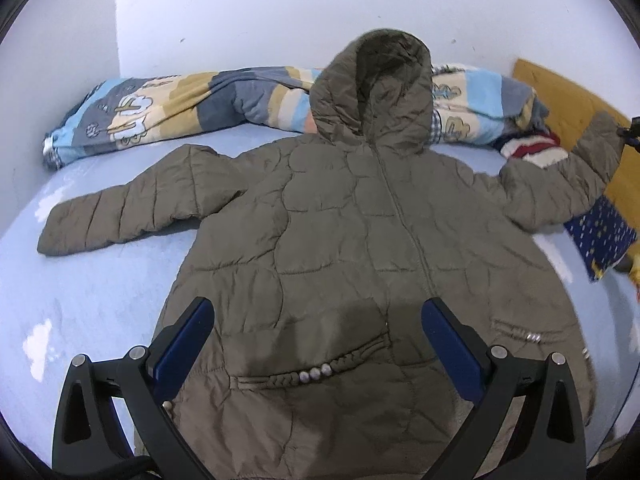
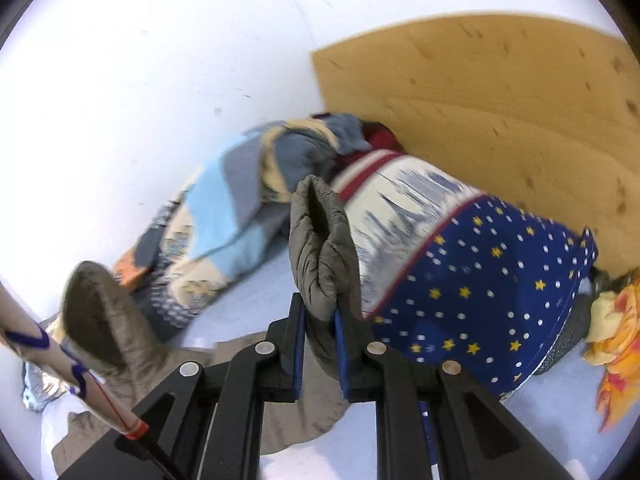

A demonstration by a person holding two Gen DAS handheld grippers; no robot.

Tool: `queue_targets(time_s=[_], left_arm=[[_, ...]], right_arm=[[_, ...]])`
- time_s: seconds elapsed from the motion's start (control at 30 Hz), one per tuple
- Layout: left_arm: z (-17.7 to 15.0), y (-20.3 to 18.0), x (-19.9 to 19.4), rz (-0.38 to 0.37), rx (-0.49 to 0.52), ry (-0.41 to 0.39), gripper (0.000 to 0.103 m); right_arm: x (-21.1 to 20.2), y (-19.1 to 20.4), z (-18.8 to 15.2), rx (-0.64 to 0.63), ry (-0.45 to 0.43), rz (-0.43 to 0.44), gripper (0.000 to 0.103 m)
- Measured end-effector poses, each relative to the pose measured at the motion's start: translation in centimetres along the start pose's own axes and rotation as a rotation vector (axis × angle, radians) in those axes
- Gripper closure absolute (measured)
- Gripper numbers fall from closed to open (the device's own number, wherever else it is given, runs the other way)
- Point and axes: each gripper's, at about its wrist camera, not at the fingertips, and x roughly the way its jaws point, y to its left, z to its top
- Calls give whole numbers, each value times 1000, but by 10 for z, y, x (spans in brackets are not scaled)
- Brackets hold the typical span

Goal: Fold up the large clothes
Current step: 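Lift the sleeve with the right gripper, fold it across the body, release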

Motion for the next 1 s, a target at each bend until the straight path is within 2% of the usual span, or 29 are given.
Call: queue_targets(time_s=[0.1, 0.2, 0.43, 0.63, 1.0], left_arm=[[3, 4, -9, -14, -26, -16, 0], [5, 2, -14, -11, -11, -32, 0], [5, -4, -19, -30, -11, -27, 0], [8, -3, -33, -32, 2, -65, 0], [5, 8, -31, -29, -33, -31, 0]], right_arm=[[-23, 34, 2, -20, -8, 29, 89], [-45, 66, 0, -43, -18, 49, 89], [-72, 134, -11, -79, -10, 116, 89], [-78, 194, -33, -147, 14, 170, 89], [-56, 286, -92, -222, 131, 335, 89]])
